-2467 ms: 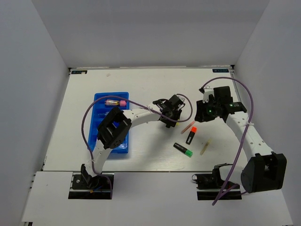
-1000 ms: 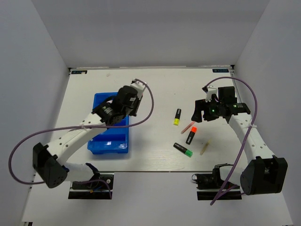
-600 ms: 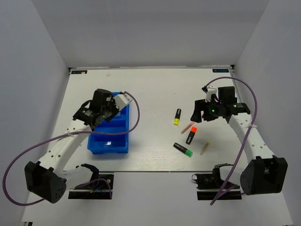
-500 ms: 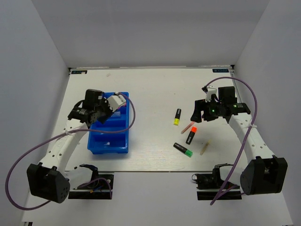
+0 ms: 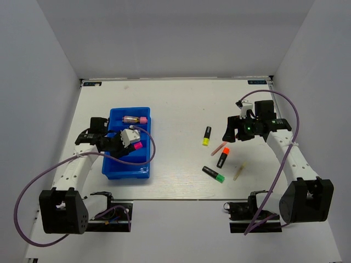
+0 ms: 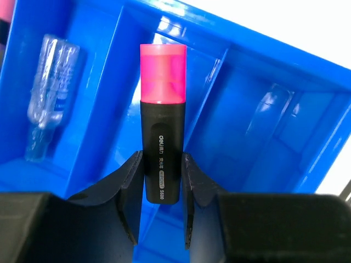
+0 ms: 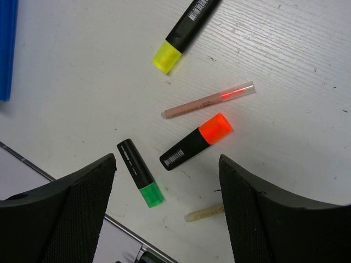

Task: Sort the stationery into containers
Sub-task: Place the pen in the storage box.

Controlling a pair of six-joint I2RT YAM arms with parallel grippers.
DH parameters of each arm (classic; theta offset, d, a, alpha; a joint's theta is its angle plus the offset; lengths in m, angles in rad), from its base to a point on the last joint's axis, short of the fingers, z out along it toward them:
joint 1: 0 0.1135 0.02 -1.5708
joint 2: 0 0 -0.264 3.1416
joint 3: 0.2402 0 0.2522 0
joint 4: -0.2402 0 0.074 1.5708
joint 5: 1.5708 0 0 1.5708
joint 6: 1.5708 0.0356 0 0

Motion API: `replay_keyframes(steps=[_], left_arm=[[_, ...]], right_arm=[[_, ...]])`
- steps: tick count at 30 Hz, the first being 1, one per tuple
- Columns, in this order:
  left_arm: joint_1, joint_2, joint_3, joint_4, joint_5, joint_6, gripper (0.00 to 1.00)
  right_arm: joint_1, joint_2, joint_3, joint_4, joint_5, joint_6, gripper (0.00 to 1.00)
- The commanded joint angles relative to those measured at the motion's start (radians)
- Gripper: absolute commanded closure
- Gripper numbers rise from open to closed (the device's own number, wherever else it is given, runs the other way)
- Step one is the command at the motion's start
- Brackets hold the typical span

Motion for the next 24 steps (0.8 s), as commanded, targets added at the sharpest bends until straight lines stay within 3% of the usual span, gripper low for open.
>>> replay_keyframes(steps=[1, 9, 13, 17, 19, 24], left_arm=[[-0.018, 0.013, -0.005, 0.047, 0.043, 0.054, 1.00], [-0.027, 0.038, -0.042, 0.200, -0.083, 0.009, 1.00], [-0.030, 0.044, -0.048, 0.213, -0.105, 0.009, 0.91], [-0.032, 0.043, -0.051, 0.225, -0.097, -0.018, 0.68], [-0.032, 0.032, -0.048, 0.228, -0.098, -0.050, 0.01], [-0.032, -0.022, -0.002, 0.219, -0.091, -0.132, 0.00]], right_arm=[[-0.007, 0.005, -0.009, 0.004, -0.015, -0.002, 0.22], [-0.017, 0.011, -0.009, 0.004, -0.029, -0.006, 0.19], [-0.018, 0.014, -0.010, 0.000, -0.038, -0.006, 0.19], [-0.023, 0.016, -0.010, -0.003, -0.041, -0.013, 0.18], [-0.026, 0.016, -0.010, -0.003, -0.047, -0.014, 0.16], [-0.026, 0.027, -0.009, -0.007, -0.044, -0.028, 0.14]])
